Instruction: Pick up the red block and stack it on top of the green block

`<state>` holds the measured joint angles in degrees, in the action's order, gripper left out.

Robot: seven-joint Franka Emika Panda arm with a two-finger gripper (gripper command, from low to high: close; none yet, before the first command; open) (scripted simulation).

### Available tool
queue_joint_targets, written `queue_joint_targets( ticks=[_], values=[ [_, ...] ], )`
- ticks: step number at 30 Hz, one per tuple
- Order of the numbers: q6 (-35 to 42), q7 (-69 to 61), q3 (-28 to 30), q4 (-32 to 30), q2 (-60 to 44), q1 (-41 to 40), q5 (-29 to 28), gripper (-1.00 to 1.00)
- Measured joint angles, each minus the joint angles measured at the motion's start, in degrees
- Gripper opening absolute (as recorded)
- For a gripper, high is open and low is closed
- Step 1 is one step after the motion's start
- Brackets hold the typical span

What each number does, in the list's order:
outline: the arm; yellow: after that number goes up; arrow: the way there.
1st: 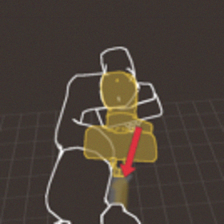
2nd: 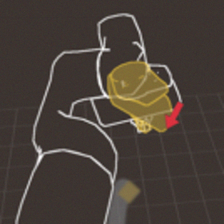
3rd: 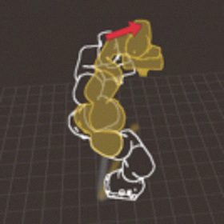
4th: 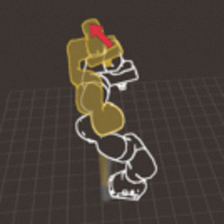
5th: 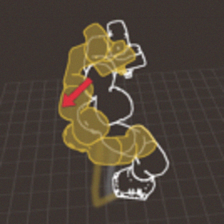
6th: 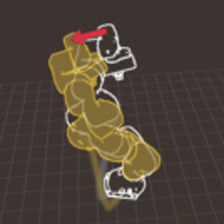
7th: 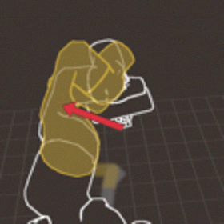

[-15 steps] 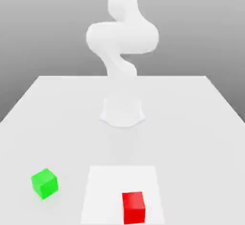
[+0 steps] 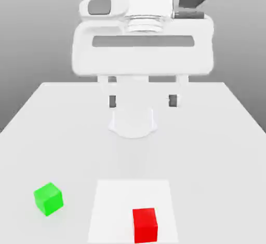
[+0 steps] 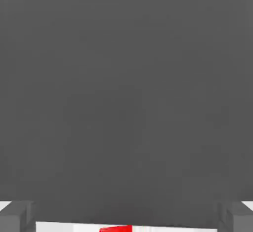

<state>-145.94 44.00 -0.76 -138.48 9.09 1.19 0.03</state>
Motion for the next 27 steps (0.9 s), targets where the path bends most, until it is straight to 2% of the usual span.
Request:
queue_joint_targets(
  ticks=[9, 14, 15, 22, 27],
  values=[
    [-7.2, -0.6, -0.27, -3.4, -18.69, 0.71, -0.45, 0.0],
    [-15.03, -0.36, -0.07, -2.47, -29.07, 0.91, -0.93, 0.0],
    [-16.29, -0.31, -0.02, -2.25, -30.57, 0.95, -0.98, -1.0],
    [-16.35, -0.22, -0.08, -2.24, -30.66, 0.89, -1.08, -1.0],
    [-8.96, -0.63, -0.19, -3.73, -21.78, 0.25, -0.64, -1.0]
  ],
)
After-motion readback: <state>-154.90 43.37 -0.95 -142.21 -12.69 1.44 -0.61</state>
